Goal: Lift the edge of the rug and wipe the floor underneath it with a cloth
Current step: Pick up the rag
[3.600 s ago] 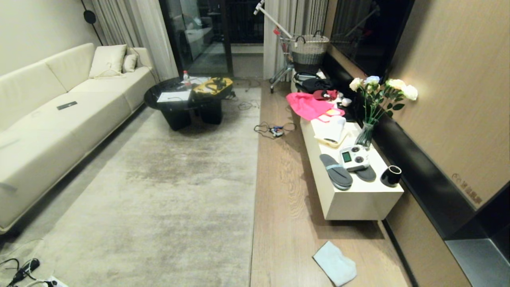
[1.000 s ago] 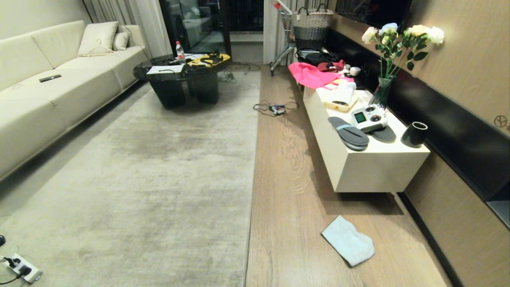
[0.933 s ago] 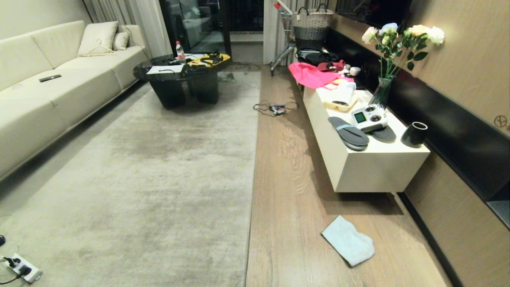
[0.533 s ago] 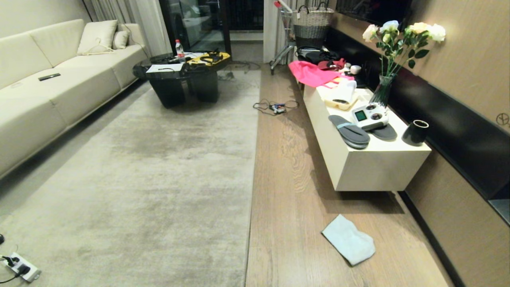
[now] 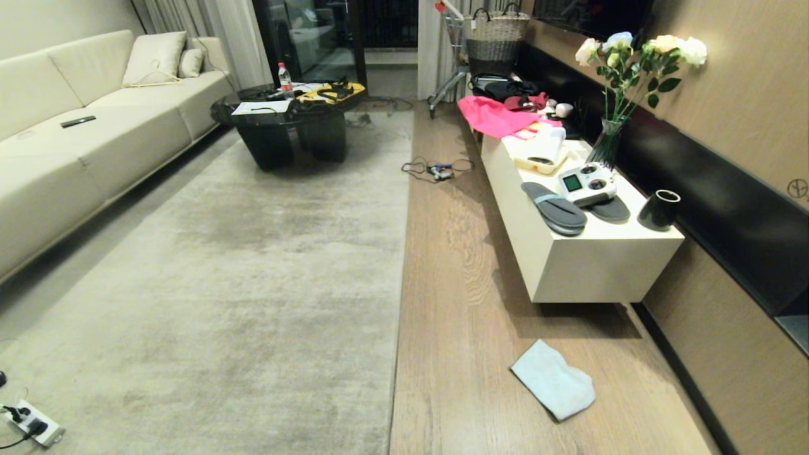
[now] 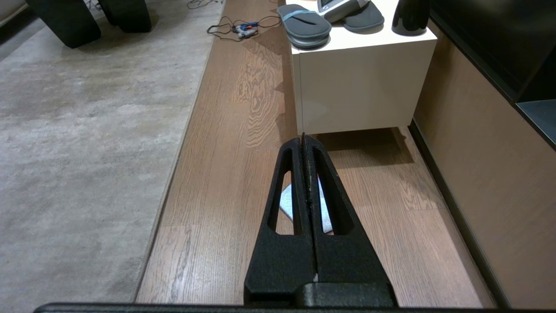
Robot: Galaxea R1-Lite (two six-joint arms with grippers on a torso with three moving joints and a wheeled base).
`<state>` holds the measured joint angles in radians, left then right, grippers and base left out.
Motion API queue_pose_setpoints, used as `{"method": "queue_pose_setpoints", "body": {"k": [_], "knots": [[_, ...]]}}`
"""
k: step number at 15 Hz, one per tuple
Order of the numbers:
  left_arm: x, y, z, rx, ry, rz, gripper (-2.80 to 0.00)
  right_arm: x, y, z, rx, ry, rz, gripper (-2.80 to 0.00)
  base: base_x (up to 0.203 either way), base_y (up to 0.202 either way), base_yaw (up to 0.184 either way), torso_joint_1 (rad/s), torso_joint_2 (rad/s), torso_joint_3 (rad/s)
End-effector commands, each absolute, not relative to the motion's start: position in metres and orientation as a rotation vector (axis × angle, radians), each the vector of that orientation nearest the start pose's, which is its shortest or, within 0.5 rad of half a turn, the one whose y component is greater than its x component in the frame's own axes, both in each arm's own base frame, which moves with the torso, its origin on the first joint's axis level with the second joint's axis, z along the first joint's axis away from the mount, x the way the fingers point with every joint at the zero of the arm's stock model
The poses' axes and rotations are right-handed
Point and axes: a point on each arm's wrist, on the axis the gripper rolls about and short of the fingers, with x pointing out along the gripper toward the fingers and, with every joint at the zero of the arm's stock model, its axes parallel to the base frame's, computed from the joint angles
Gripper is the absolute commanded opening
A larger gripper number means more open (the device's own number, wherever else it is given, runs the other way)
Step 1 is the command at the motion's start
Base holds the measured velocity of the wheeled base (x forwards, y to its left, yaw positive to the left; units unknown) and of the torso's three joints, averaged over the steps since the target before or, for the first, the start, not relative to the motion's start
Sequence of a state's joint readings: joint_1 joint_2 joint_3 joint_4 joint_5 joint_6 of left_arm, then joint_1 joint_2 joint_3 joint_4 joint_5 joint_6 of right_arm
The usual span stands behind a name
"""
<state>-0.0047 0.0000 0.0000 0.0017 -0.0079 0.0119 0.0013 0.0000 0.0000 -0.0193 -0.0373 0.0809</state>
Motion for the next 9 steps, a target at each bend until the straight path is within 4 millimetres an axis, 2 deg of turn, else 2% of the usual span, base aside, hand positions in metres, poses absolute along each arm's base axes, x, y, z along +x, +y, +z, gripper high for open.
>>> {"method": "queue_pose_setpoints", "body": {"k": [1,9], "knots": [[-0.0228,-0.0001,0.0753,0.014,0.001,-0.014,-2.8,-0.0228,-0.0009,0.0775,0.082,-0.021,-0.036,-2.8,0.0,0.0,0.0,0.0,0.0,0.0],[-0.0228,-0.0001,0.0753,0.017,0.001,-0.014,-2.8,-0.0228,-0.0009,0.0775,0.082,-0.021,-0.036,-2.8,0.0,0.0,0.0,0.0,0.0,0.0]]}}
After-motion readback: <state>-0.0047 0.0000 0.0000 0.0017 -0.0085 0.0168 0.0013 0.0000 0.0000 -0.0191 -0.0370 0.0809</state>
